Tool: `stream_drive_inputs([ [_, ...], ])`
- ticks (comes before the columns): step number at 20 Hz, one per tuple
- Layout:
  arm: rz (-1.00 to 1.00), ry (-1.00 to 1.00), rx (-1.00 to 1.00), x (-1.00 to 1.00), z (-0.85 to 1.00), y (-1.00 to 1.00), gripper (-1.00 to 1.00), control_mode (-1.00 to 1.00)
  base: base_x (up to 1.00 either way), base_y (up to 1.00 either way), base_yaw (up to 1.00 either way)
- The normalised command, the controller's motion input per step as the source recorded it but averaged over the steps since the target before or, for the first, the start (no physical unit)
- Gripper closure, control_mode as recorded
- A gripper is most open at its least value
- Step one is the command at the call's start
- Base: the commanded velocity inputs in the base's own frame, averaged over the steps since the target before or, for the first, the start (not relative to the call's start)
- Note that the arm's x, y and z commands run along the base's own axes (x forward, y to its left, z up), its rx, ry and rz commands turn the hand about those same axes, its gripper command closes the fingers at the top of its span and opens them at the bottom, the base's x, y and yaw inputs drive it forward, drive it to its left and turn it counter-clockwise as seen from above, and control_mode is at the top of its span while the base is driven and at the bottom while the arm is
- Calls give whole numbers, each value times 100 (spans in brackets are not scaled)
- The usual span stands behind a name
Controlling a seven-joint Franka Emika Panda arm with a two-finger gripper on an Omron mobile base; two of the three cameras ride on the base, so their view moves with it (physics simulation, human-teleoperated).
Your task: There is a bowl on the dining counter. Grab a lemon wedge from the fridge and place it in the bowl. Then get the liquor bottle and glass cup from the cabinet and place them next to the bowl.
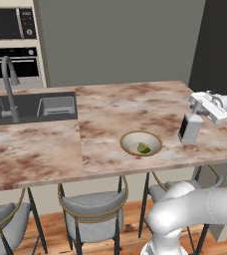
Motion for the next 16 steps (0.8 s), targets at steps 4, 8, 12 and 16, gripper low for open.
stream_drive_inputs([
  [4, 0, 0, -5, 1, -15, 0, 100, -100, 0, 0, 0],
  [8, 0, 0, -3, 14, -20, 0, 100, -100, 0, 0, 0],
  [12, 0, 0, -3, 14, -23, -4, 100, -100, 0, 0, 0],
  [16, 0, 0, -2, 6, -24, -7, 100, -100, 0, 0, 0],
])
